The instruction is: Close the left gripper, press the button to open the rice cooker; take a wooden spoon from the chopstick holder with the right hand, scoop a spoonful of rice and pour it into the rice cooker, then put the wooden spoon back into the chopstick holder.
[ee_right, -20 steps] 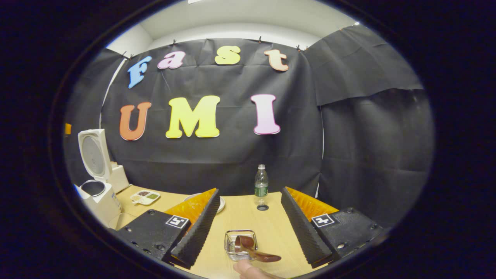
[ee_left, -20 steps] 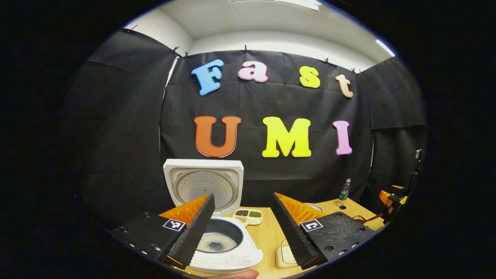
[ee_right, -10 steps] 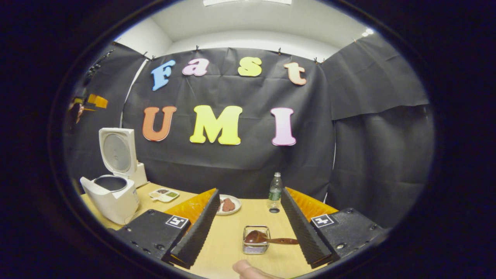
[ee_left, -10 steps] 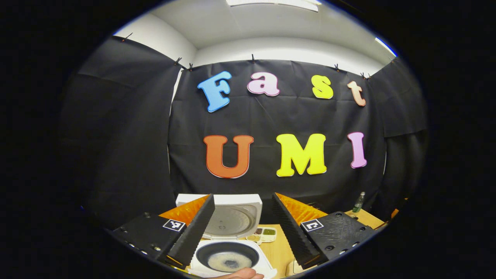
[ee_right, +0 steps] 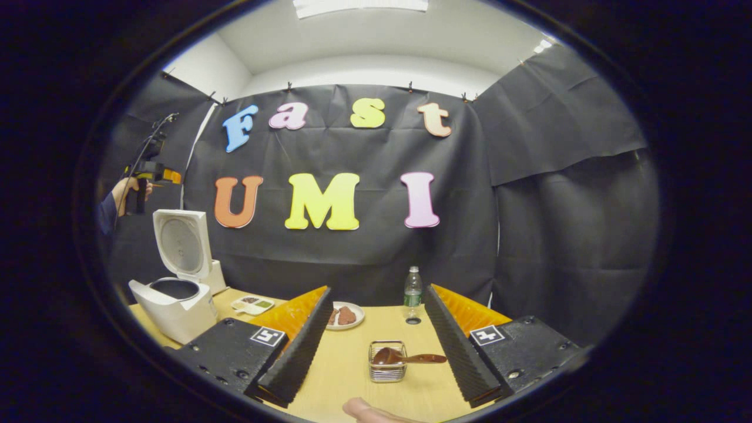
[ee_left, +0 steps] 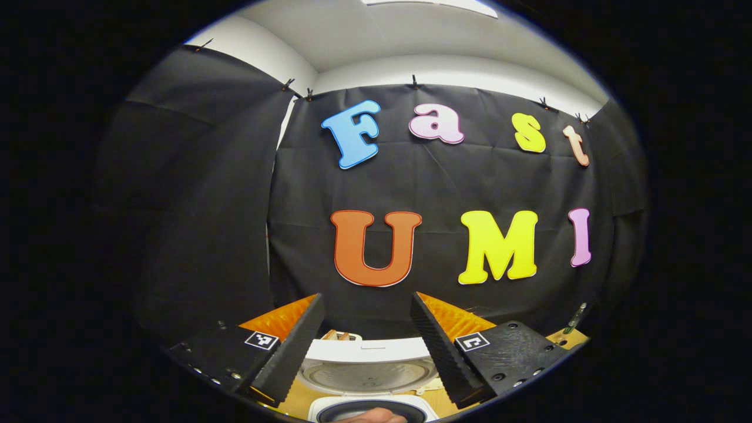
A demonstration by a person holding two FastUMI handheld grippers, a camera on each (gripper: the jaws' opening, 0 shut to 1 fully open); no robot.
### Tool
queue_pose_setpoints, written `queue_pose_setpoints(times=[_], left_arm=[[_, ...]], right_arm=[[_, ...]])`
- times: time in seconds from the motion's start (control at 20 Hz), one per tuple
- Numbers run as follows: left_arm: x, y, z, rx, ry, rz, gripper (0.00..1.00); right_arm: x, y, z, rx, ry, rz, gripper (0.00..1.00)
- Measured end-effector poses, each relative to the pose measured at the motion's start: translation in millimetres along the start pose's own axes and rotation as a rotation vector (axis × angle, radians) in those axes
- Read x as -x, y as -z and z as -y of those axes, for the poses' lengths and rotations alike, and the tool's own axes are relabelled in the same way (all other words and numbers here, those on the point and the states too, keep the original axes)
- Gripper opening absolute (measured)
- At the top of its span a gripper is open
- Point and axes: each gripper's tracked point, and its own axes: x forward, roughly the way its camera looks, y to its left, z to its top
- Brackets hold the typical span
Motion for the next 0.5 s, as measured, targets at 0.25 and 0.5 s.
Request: queue_pose_setpoints(times=[0.25, 0.5], left_arm=[[-34, 9, 2, -0.035, 0.015, 0.045, 0.93], [-49, 41, 6, -0.094, 0.0, -0.072, 0.94]], right_arm=[[16, -12, -4, -0.026, 0.017, 0.064, 0.98], [17, -6, -17, -0.03, -0.002, 0.065, 0.99]])
